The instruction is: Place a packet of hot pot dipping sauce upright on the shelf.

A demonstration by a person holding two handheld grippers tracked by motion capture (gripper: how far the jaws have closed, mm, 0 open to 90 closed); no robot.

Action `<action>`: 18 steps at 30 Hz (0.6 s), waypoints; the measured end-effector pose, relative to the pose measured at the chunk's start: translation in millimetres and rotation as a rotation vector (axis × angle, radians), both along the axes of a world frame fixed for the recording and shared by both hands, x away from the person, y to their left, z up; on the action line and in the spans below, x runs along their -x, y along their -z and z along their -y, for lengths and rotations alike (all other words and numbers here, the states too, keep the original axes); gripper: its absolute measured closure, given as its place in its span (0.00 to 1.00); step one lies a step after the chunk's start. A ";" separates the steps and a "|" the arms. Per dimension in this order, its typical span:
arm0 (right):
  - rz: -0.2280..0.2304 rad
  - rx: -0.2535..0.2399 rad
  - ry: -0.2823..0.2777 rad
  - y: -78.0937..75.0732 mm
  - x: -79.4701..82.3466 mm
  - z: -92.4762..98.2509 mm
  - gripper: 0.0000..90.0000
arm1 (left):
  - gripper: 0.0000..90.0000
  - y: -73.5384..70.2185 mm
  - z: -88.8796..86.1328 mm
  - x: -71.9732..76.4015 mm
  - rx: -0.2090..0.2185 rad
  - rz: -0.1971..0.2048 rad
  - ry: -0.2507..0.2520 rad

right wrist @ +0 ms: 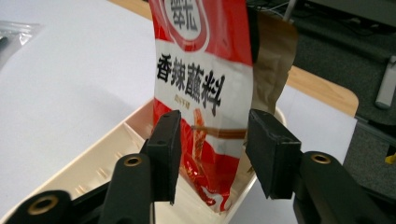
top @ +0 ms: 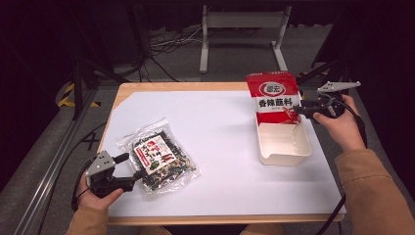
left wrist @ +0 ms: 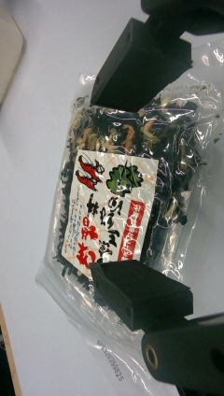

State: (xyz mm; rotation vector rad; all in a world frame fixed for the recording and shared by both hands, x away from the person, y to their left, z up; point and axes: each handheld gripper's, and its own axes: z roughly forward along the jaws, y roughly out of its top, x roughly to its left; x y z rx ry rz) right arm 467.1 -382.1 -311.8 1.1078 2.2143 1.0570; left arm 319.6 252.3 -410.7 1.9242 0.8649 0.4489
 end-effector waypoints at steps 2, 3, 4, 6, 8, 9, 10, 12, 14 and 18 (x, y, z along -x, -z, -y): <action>-0.021 0.018 0.002 4.4 -1.0 -0.5 0.69 | 0.20 0.1 0.2 0.0 -0.002 -0.001 0.001; -0.031 0.029 0.005 6.1 -1.4 -0.8 0.73 | 0.20 0.1 0.2 0.0 -0.002 -0.001 0.001; -0.038 0.038 0.003 7.7 -2.1 -1.1 0.76 | 0.20 0.1 0.2 0.0 -0.002 -0.001 0.001; -0.047 0.053 0.003 10.6 -3.8 -2.3 0.85 | 0.20 0.1 0.0 -0.1 0.000 -0.001 0.000; -0.053 0.062 0.002 12.3 -4.9 -4.1 0.91 | 0.20 0.1 -0.1 -0.1 0.000 0.000 0.000; -0.057 0.070 0.000 13.5 -5.4 -5.2 0.94 | 0.20 0.1 -0.1 -0.1 0.000 0.000 0.000; -0.059 0.083 0.003 15.3 -5.9 -7.1 0.98 | 0.20 0.3 -0.1 -0.1 0.002 0.000 -0.001; -0.064 0.096 0.004 17.0 -6.3 -8.8 1.00 | 0.20 0.3 -0.1 -0.1 0.002 0.000 -0.001; -0.085 0.108 0.004 21.3 -7.2 -12.6 1.00 | 0.20 0.2 -0.2 0.1 0.003 0.001 -0.002; -0.106 0.125 -0.003 30.1 -10.0 -20.5 1.00 | 0.20 -0.2 -0.6 0.4 0.003 -0.001 0.000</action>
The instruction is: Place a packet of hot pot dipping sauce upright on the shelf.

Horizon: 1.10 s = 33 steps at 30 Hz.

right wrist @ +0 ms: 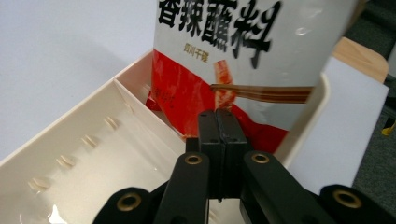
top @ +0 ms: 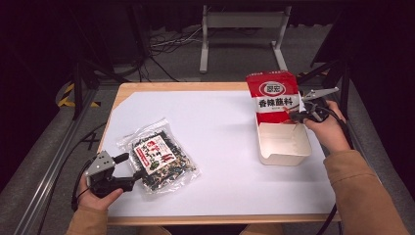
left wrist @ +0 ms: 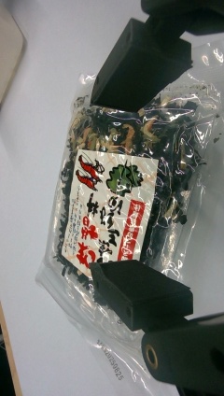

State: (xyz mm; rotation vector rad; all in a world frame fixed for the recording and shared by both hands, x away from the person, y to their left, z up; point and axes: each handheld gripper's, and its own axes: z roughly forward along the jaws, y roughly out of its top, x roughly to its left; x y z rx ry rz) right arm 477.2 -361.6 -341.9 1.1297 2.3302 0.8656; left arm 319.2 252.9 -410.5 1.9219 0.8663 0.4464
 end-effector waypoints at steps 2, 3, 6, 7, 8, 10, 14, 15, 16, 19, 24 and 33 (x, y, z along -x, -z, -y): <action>0.003 -0.011 0.007 0.0 -0.3 -2.4 1.00 | 0.20 -0.2 -0.7 0.1 0.000 0.002 0.000; 0.016 -0.018 0.009 -1.8 0.1 -1.9 1.00 | 0.20 -0.1 -0.9 0.1 0.002 0.002 -0.001; 0.037 -0.035 0.031 -8.8 2.4 2.2 0.91 | 0.20 0.2 -1.2 0.0 0.000 0.000 -0.002; 0.049 -0.040 0.038 -11.6 3.4 4.7 0.89 | 0.20 0.3 -1.1 0.0 0.000 -0.001 -0.001; 0.063 -0.043 0.050 -15.0 4.7 7.8 0.86 | 0.20 0.4 -0.9 0.1 0.001 0.000 -0.002; 0.083 -0.058 0.074 -20.1 6.4 13.2 0.80 | 0.20 0.2 -0.6 0.2 0.000 0.001 -0.001; 0.118 -0.050 0.096 -24.4 5.0 18.0 0.68 | 0.20 0.2 0.6 -0.2 0.000 0.002 -0.002; 0.120 -0.049 0.099 -24.5 3.9 18.0 0.67 | 0.20 0.1 0.7 -0.3 -0.002 0.001 -0.001; 0.124 -0.044 0.096 -24.5 2.4 17.9 0.67 | 0.20 0.1 0.9 -0.4 -0.002 0.000 0.001; 0.119 -0.051 0.083 -23.6 -0.7 16.9 0.68 | 0.20 0.4 0.5 -0.5 0.001 0.001 -0.002; 0.090 -0.036 0.065 -20.1 -4.7 12.3 0.87 | 0.20 0.1 -0.7 -0.1 -0.001 0.000 0.001; 0.097 -0.018 0.081 -10.6 -3.0 10.4 0.90 | 0.20 0.2 0.0 0.1 0.000 -0.001 -0.002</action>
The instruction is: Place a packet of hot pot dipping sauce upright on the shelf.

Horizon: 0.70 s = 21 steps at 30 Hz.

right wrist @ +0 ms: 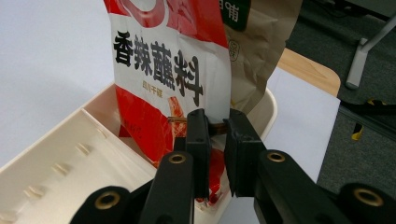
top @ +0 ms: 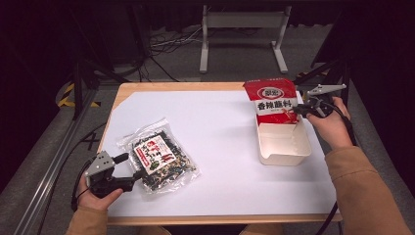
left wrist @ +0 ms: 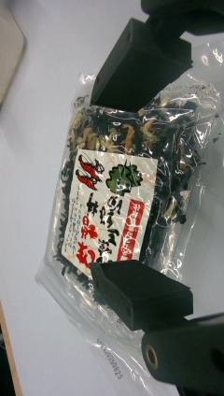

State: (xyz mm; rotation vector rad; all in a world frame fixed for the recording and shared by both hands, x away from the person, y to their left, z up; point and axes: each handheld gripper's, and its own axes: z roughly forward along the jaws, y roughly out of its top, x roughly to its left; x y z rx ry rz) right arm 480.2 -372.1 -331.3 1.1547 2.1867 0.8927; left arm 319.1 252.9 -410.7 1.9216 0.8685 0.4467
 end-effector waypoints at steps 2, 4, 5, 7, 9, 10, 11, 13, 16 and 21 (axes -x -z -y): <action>-0.002 -0.002 0.006 1.6 0.5 0.1 0.91 | 0.20 0.2 0.4 -0.1 -0.001 0.002 -0.001; -0.007 0.015 0.008 3.0 0.9 -0.9 0.92 | 0.20 0.1 0.5 -0.1 -0.002 0.001 0.000; -0.013 0.035 0.009 4.0 1.1 -2.1 0.92 | 0.20 0.1 0.6 -0.2 -0.003 0.001 0.000; -0.014 0.064 0.013 5.7 1.3 -4.6 0.93 | 0.20 0.1 0.6 -0.1 -0.003 0.002 0.001; -0.023 0.064 0.027 6.1 1.0 -5.6 0.93 | 0.20 0.0 0.6 0.1 0.000 0.001 0.001; -0.031 0.061 0.034 6.9 0.6 -5.6 0.93 | 0.20 0.0 0.6 0.1 0.000 0.001 0.001; -0.035 0.061 0.041 7.6 0.2 -5.6 0.93 | 0.20 -0.1 0.7 0.5 0.000 -0.003 0.002; -0.039 0.064 0.044 8.8 -0.2 -5.5 0.93 | 0.20 -0.1 0.7 0.6 0.001 -0.004 0.002; -0.043 0.058 0.053 10.4 -0.1 -5.1 0.93 | 0.20 -0.2 0.2 0.2 -0.003 0.001 0.002; -0.056 0.048 0.070 15.6 -0.7 -3.6 0.93 | 0.20 -0.1 0.7 0.1 -0.002 0.001 0.003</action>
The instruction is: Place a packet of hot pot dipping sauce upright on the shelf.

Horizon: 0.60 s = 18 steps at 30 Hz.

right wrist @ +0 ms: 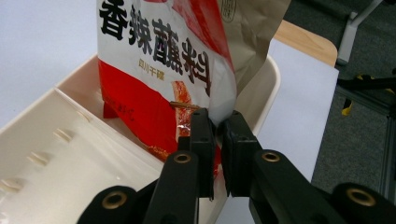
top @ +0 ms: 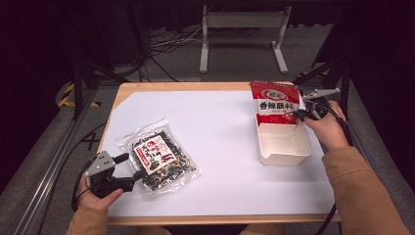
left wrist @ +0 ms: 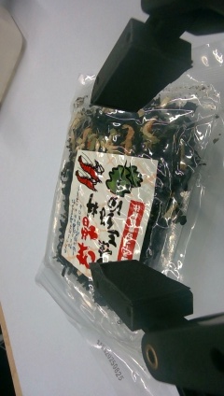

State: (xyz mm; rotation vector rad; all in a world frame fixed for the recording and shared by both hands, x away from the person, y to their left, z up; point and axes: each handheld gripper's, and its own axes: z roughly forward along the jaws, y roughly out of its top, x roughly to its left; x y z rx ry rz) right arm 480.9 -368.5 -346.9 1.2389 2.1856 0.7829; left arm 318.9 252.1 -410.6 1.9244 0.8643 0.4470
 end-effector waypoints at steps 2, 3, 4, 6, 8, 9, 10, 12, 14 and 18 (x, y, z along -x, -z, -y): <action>-0.009 0.004 0.004 1.7 -0.3 0.0 0.93 | 0.20 0.0 0.0 0.0 0.000 0.000 0.000; -0.013 0.005 0.005 3.1 -0.4 -0.1 0.93 | 0.20 0.0 0.1 0.0 0.000 0.000 0.000; -0.016 0.006 0.003 4.2 -0.3 -0.2 0.93 | 0.20 0.0 0.1 0.0 0.000 0.000 0.000; -0.024 0.003 0.006 4.9 -0.1 -0.4 0.93 | 0.20 0.0 0.0 -0.3 -0.002 0.001 -0.001; -0.041 0.000 0.005 6.1 -0.1 -0.6 0.93 | 0.20 -0.1 0.2 -0.3 -0.002 0.001 0.001; -0.043 0.003 0.005 6.5 0.1 -1.2 0.93 | 0.20 -0.1 0.3 -0.2 -0.001 0.000 0.002; -0.042 0.006 0.005 6.4 0.2 -1.6 0.93 | 0.20 0.0 0.3 -0.4 0.000 0.002 0.002; -0.044 0.000 0.007 4.9 0.1 -0.8 0.93 | 0.20 -0.1 0.1 -0.7 0.000 0.001 0.002; -0.032 -0.029 0.018 2.8 0.6 1.7 0.91 | 0.20 0.1 0.1 -1.0 0.003 0.000 0.000; -0.010 -0.066 0.039 -2.8 3.8 5.8 0.85 | 0.20 0.4 0.6 -2.6 0.000 -0.001 0.002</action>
